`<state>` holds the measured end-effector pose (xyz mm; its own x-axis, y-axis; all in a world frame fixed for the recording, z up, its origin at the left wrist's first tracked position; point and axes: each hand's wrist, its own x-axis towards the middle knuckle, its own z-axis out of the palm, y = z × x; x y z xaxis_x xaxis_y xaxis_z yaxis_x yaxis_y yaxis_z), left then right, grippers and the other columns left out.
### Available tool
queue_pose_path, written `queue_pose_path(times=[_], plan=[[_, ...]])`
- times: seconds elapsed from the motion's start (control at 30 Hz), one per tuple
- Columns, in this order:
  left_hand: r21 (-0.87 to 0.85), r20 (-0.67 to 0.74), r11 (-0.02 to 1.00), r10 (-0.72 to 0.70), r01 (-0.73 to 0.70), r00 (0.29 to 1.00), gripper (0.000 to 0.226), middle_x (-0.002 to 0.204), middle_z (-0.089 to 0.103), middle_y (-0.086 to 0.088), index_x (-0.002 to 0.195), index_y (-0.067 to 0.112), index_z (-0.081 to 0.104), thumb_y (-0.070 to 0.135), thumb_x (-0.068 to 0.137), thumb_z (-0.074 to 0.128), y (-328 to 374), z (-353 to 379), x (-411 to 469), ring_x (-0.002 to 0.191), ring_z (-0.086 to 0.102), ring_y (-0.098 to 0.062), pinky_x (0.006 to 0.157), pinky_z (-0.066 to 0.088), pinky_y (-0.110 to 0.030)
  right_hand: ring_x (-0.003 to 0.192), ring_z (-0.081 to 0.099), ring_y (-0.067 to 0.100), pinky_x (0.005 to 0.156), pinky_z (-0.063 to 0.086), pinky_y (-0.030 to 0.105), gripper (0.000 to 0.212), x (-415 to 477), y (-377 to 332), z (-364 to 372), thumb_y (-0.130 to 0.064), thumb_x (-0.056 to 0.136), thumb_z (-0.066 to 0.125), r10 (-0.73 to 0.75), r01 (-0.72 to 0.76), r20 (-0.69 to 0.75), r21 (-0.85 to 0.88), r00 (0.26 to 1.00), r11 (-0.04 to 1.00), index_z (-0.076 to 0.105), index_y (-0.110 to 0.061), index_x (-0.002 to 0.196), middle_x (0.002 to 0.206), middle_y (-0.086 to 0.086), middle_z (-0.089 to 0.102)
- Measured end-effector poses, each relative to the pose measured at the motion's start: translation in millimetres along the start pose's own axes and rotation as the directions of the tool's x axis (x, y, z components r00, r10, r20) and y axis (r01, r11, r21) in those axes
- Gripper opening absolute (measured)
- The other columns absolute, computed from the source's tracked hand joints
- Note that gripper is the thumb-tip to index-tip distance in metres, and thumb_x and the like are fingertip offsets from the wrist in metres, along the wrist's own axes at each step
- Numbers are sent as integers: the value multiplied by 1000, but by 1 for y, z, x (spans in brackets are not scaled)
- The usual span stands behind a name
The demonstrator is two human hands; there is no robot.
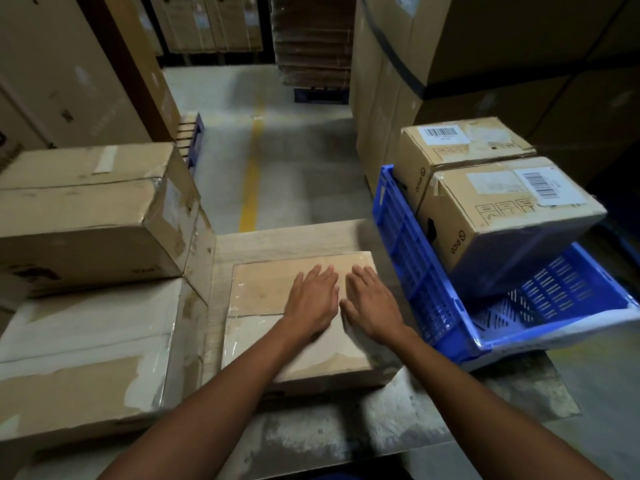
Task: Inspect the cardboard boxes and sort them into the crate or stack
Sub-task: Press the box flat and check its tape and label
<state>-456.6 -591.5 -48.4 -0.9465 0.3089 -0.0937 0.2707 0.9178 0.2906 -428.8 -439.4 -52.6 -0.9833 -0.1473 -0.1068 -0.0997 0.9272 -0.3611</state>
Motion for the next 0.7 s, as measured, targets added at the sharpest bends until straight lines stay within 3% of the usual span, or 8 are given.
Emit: queue_pose_path(times=[0.1, 0.2, 0.3, 0.37, 0.43, 0.47, 0.57, 0.7], plan=[[20, -52, 987, -156, 157, 986, 49, 165, 15, -3, 151, 24, 35, 40, 105, 29, -18, 4, -14, 153, 3, -24, 122, 5, -49, 154, 8, 22, 122, 21, 44, 60, -8, -5, 4, -44, 96, 57, 95, -84, -101, 107, 990, 991, 39, -21, 149, 167, 7, 15], [-62, -158, 905, -426, 422, 891, 49, 166, 8, -8, 147, 27, 40, 44, 101, 39, -48, -1, -26, 151, -7, -34, 118, 0, -58, 153, 11, 30, 120, 24, 46, 65, -9, -10, 2, -42, 95, 61, 232, -204, -143, 187, 962, 961, 35, -23, 151, 167, 11, 7], [-263, -104, 760, -635, 594, 766, 54, 163, 14, -13, 149, 22, 34, 43, 100, 44, -76, -16, -30, 148, 12, -39, 114, 16, -63, 150, 24, 32, 116, 31, 46, 69, -5, -14, 0, -40, 96, 60, 332, -284, -100, 326, 938, 902, 29, -23, 155, 166, 10, 15], [-442, -52, 677, -675, 589, 736, 56, 157, 28, -14, 149, 18, 34, 41, 100, 46, -86, -28, -28, 138, 34, -39, 110, 32, -54, 143, 38, 27, 111, 37, 41, 64, -2, -17, -5, -32, 96, 64, 426, -305, -107, 547, 898, 780, 37, -22, 153, 159, 8, 35], [-563, -56, 620, -688, 546, 723, 53, 147, 42, -16, 146, 17, 40, 40, 99, 48, -90, -37, -27, 129, 45, -39, 106, 38, -47, 133, 50, 24, 102, 43, 34, 59, -3, -24, -11, -20, 95, 66, 519, -251, -118, 772, 847, 584, 43, -17, 149, 145, 8, 52], [-604, -75, 598, -700, 526, 710, 51, 144, 44, -16, 144, 18, 44, 39, 99, 49, -91, -42, -29, 126, 47, -38, 105, 39, -45, 130, 52, 23, 101, 44, 34, 58, -4, -26, -14, -17, 94, 67, 539, -211, -141, 815, 830, 539, 46, -16, 148, 141, 8, 55], [-680, -147, 571, -721, 461, 677, 49, 141, 42, -13, 143, 20, 47, 37, 98, 51, -89, -59, -38, 123, 49, -36, 105, 38, -41, 126, 50, 19, 102, 44, 36, 57, -4, -35, -23, -22, 93, 68, 555, -164, -244, 795, 796, 585, 49, -18, 146, 138, 5, 52], [-703, -274, 611, -705, 364, 654, 50, 141, 37, -11, 146, 21, 45, 36, 99, 51, -85, -87, -52, 125, 47, -31, 103, 36, -35, 117, 49, 19, 95, 46, 38, 58, -4, -49, -40, -40, 93, 64, 589, -123, -328, 793, 738, 596, 48, -23, 146, 129, 2, 43]])
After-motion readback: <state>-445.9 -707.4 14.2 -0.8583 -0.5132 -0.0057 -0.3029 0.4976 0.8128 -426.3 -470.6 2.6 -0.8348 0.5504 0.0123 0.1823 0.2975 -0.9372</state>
